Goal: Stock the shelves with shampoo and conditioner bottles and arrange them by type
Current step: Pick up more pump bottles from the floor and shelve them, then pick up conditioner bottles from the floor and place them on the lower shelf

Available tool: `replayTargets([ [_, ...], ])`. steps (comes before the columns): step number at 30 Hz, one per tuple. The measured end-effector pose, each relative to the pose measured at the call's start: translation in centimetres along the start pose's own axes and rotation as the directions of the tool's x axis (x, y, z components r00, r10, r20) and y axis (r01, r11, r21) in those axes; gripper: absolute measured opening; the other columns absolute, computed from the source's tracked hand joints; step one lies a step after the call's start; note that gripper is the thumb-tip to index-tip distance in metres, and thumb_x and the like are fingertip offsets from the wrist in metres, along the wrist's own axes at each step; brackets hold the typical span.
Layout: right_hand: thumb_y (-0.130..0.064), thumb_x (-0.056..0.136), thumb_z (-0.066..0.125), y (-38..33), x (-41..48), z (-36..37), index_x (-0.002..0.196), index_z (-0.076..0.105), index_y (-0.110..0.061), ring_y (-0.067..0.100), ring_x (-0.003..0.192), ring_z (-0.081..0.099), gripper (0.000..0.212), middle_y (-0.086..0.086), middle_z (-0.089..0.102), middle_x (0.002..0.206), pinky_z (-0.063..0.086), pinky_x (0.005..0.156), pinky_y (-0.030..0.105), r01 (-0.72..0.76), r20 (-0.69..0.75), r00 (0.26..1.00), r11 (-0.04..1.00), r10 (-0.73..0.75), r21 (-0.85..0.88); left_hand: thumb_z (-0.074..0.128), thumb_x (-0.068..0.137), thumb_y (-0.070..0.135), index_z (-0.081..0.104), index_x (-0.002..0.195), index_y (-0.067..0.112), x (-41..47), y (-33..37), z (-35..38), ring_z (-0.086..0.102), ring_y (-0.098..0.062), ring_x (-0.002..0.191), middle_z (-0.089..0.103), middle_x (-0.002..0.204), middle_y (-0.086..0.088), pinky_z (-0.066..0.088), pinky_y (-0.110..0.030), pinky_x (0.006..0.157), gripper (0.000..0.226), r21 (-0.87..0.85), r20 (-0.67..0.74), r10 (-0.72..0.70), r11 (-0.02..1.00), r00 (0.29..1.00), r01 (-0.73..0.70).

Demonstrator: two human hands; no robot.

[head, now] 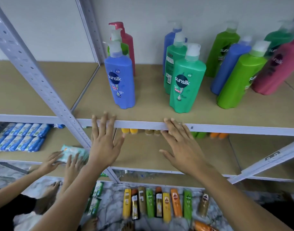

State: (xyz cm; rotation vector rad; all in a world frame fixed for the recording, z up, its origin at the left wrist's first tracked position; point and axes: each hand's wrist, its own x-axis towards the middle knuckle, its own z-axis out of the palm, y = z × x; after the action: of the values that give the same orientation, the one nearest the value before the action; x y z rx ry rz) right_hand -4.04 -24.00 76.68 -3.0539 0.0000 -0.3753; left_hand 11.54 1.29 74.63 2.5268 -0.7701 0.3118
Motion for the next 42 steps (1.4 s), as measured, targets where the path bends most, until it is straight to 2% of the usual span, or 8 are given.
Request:
replayTargets([
  [3, -0.054, 0.099, 0.046, 0.3, -2.9, 1.3, 0.153, 0.038, -0.019, 0.024, 0.155, 0.015, 0.065, 0.005, 0.016, 0.169, 0.026, 0.122, 0.048, -0.091, 0.062, 0.995, 0.989, 0.084, 0.12, 0.042, 0.101, 0.053, 0.015, 0.161, 0.029, -3.3, 1.9, 1.4, -0.005, -0.022, 0.156, -0.012, 0.169, 0.011, 0.009, -0.048, 0.124, 0.07, -0.132, 0.096, -0.041, 0.99, 0.995, 0.053],
  [11, -0.056, 0.099, 0.049, 1.6, -9.7, 8.7, 0.161, 0.016, -0.023, 0.023, 0.151, 0.025, 0.077, 0.004, 0.021, 0.167, 0.03, 0.119, 0.039, -0.406, 0.578, 0.786, 0.889, 0.222, 0.211, 0.039, 0.101, 0.058, 0.018, 0.159, 0.037, -10.5, 3.1, 7.1, 0.012, -0.021, 0.155, 0.006, 0.169, 0.01, 0.017, -0.053, 0.123, 0.065, -0.038, 0.576, -0.115, 0.985, 0.809, 0.167],
  [17, -0.054, 0.098, 0.053, 1.5, -13.0, 14.9, 0.161, 0.015, -0.025, 0.026, 0.15, 0.028, 0.079, 0.004, 0.018, 0.168, 0.037, 0.113, 0.041, -0.512, 0.71, 0.667, 0.833, 0.229, 0.212, 0.048, 0.101, 0.049, 0.027, 0.156, 0.035, -13.6, 1.1, 13.0, 0.034, -0.026, 0.147, 0.027, 0.164, 0.005, 0.037, -0.048, 0.113, 0.061, 0.013, 0.755, -0.177, 0.967, 0.631, 0.255],
  [22, -0.051, 0.096, 0.055, 2.3, -14.8, 22.8, 0.161, 0.016, -0.03, 0.027, 0.15, 0.028, 0.079, 0.003, 0.015, 0.168, 0.041, 0.11, 0.042, -0.544, 0.758, 0.61, 0.818, 0.233, 0.186, 0.052, 0.101, 0.046, 0.025, 0.158, 0.033, -16.1, -1.9, 21.4, 0.035, -0.029, 0.146, 0.029, 0.164, 0.003, 0.04, -0.048, 0.111, 0.065, 0.064, 0.811, -0.228, 0.95, 0.538, 0.306],
  [27, -0.055, 0.091, 0.055, 4.0, -16.4, 34.5, 0.159, 0.024, -0.026, 0.031, 0.149, 0.03, 0.08, 0.005, 0.021, 0.166, 0.04, 0.113, 0.046, -0.565, 0.764, 0.599, 0.802, 0.239, 0.192, 0.055, 0.098, 0.043, 0.022, 0.158, 0.038, -19.5, -6.0, 32.4, 0.053, -0.032, 0.129, 0.029, 0.163, 0.004, 0.049, -0.045, 0.099, 0.068, 0.093, 0.818, -0.257, 0.942, 0.514, 0.323],
  [30, -0.055, 0.091, 0.057, 4.9, -17.4, 42.4, 0.16, 0.023, -0.025, 0.033, 0.149, 0.028, 0.082, 0.006, 0.019, 0.167, 0.038, 0.114, 0.049, -0.564, 0.78, 0.585, 0.803, 0.224, 0.192, 0.056, 0.095, 0.046, 0.022, 0.157, 0.039, -21.9, -9.3, 39.3, 0.049, -0.033, 0.134, 0.022, 0.166, 0.005, 0.048, -0.051, 0.102, 0.071, 0.067, 0.837, -0.25, 0.93, 0.487, 0.362],
  [37, -0.053, 0.096, 0.056, 5.6, -18.9, 59.2, 0.161, 0.017, -0.031, 0.031, 0.149, 0.03, 0.079, 0.006, 0.018, 0.168, 0.037, 0.115, 0.049, -0.541, 0.773, 0.588, 0.827, 0.24, 0.154, 0.059, 0.086, 0.048, 0.035, 0.154, 0.031, -26.0, -16.2, 54.0, 0.048, -0.031, 0.136, 0.039, 0.156, -0.005, 0.048, -0.043, 0.104, 0.074, 0.012, 0.791, -0.226, 0.934, 0.568, 0.356],
  [42, -0.049, 0.098, 0.055, 5.4, -20.6, 66.8, 0.162, 0.014, -0.026, 0.033, 0.147, 0.033, 0.079, 0.009, 0.02, 0.167, 0.036, 0.114, 0.044, -0.567, 0.776, 0.581, 0.806, 0.244, 0.171, 0.067, 0.095, 0.019, 0.039, 0.152, 0.012, -26.3, -18.3, 60.4, 0.041, -0.032, 0.14, 0.044, 0.152, -0.018, 0.038, -0.029, 0.103, 0.064, -0.005, 0.778, -0.195, 0.949, 0.597, 0.316],
])
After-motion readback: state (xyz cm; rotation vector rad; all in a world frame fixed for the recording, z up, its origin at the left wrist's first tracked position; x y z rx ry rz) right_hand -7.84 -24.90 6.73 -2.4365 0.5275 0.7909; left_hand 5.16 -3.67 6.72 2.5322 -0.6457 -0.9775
